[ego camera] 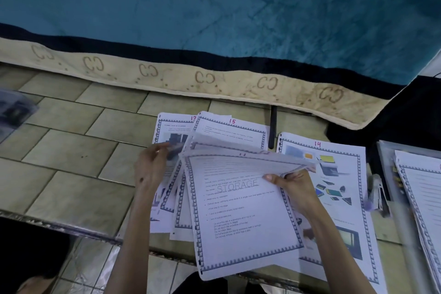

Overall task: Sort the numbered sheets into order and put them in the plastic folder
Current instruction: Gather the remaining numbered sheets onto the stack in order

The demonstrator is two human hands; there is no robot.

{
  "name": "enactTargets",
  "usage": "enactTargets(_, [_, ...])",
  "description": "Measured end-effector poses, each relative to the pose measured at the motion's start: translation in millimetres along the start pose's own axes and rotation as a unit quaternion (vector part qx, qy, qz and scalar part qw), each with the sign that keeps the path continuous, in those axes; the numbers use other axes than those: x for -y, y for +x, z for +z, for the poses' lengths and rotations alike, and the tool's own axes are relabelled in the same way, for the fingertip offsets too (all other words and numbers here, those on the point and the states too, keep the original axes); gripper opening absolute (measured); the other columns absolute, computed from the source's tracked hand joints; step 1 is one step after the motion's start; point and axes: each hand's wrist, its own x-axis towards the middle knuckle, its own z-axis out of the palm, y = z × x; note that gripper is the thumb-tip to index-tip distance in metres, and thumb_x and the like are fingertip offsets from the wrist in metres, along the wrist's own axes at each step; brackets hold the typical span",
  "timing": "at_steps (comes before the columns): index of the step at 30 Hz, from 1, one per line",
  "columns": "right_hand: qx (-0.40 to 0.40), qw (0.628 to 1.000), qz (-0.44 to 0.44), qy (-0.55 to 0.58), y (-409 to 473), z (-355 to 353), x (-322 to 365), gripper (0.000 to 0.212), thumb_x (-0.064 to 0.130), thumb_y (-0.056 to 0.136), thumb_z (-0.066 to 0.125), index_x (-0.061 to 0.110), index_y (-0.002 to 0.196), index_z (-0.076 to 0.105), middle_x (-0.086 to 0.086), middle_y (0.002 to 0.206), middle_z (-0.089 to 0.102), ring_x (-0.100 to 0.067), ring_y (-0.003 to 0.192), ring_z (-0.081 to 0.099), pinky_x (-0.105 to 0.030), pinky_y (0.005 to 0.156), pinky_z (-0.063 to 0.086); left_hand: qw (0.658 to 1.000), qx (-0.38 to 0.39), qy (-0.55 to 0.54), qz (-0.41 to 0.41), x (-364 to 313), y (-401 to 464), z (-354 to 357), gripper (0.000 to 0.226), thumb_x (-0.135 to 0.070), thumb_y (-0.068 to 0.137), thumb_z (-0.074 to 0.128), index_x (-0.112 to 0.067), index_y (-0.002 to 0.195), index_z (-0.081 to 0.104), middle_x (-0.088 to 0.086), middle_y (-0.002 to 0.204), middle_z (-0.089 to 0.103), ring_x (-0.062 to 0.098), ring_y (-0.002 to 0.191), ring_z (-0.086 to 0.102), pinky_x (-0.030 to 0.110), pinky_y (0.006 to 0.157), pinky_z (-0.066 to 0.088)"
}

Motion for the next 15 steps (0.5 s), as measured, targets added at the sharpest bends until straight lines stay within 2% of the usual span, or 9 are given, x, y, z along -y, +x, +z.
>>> enactTargets(2, [-0.001, 1.000, 0.001, 0.012, 0, 0, 0, 0.028, -0.003, 0.068, 0.073, 0.024, 0.075, 0.078, 0.004, 0.089, 0.075, -0.013, 0.089, 0.071, -0.024, 0.078, 0.057, 0.993, -0.034, 0.113, -0.003, 4, 9, -2, 0.032, -0.017, 0.088, 0.055, -0.006, 0.117, 0.062, 0.018, 0.120, 0.062, 0.035, 0.112, 0.056, 0.034, 0.085, 0.043])
enactTargets(4, [-0.006, 1.000, 0.007, 0.011, 0, 1, 1, 0.018, 0.010, 0.061, 0.077, 0.021, 0.075, 0.078, 0.003, 0.089, 0.075, -0.012, 0.088, 0.071, -0.022, 0.076, 0.057, 0.990, -0.029, 0.132, -0.050, 4, 18, -3, 0.047, -0.022, 0.085, 0.062, -0.003, 0.127, 0.051, 0.022, 0.126, 0.057, 0.038, 0.115, 0.053, 0.039, 0.089, 0.043])
enactTargets(6, [-0.010, 1.000, 0.002, 0.019, -1, 2, 1, 0.023, 0.018, 0.060, 0.078, 0.019, 0.083, 0.077, 0.003, 0.093, 0.075, -0.012, 0.091, 0.070, -0.023, 0.079, 0.057, 0.988, -0.007, 0.124, -0.093, 1, 20, -1, 0.054, -0.023, 0.084, 0.066, -0.003, 0.131, 0.047, 0.019, 0.126, 0.057, 0.035, 0.114, 0.055, 0.037, 0.087, 0.043])
enactTargets(9, [-0.007, 1.000, -0.007, 0.023, -2, 2, 2, 0.043, 0.034, 0.056, 0.084, 0.016, 0.094, 0.074, 0.004, 0.099, 0.074, -0.011, 0.095, 0.069, -0.020, 0.075, 0.055, 0.989, 0.002, 0.136, -0.057, -3, 22, -2, 0.031, -0.023, 0.088, 0.060, -0.007, 0.115, 0.063, 0.016, 0.110, 0.067, 0.029, 0.092, 0.062, 0.031, 0.073, 0.043])
enactTargets(12, [-0.011, 1.000, -0.008, 0.024, 0, 1, 2, 0.024, 0.013, 0.071, 0.074, 0.016, 0.095, 0.071, 0.008, 0.096, 0.074, -0.011, 0.096, 0.069, -0.016, 0.072, 0.054, 0.993, -0.054, 0.103, 0.001, -8, 28, -21, 0.025, -0.020, 0.091, 0.056, -0.005, 0.108, 0.066, 0.018, 0.102, 0.069, 0.029, 0.088, 0.063, 0.030, 0.069, 0.044])
enactTargets(13, [-0.009, 1.000, -0.008, 0.021, 0, 1, 1, 0.023, 0.015, 0.071, 0.075, 0.017, 0.094, 0.072, 0.009, 0.096, 0.074, -0.011, 0.096, 0.069, -0.016, 0.072, 0.054, 0.994, -0.071, 0.085, 0.017, -11, 30, -31, 0.024, -0.019, 0.091, 0.057, -0.004, 0.108, 0.066, 0.017, 0.101, 0.069, 0.028, 0.086, 0.064, 0.032, 0.070, 0.047])
enactTargets(15, [-0.006, 1.000, -0.012, 0.014, -1, 1, 0, 0.041, 0.036, 0.060, 0.082, 0.018, 0.095, 0.072, 0.009, 0.098, 0.074, -0.008, 0.094, 0.069, -0.015, 0.071, 0.054, 0.994, -0.094, 0.042, 0.042, -18, 32, -51, 0.022, -0.018, 0.090, 0.058, -0.004, 0.105, 0.067, 0.013, 0.095, 0.069, 0.024, 0.082, 0.063, 0.030, 0.070, 0.052])
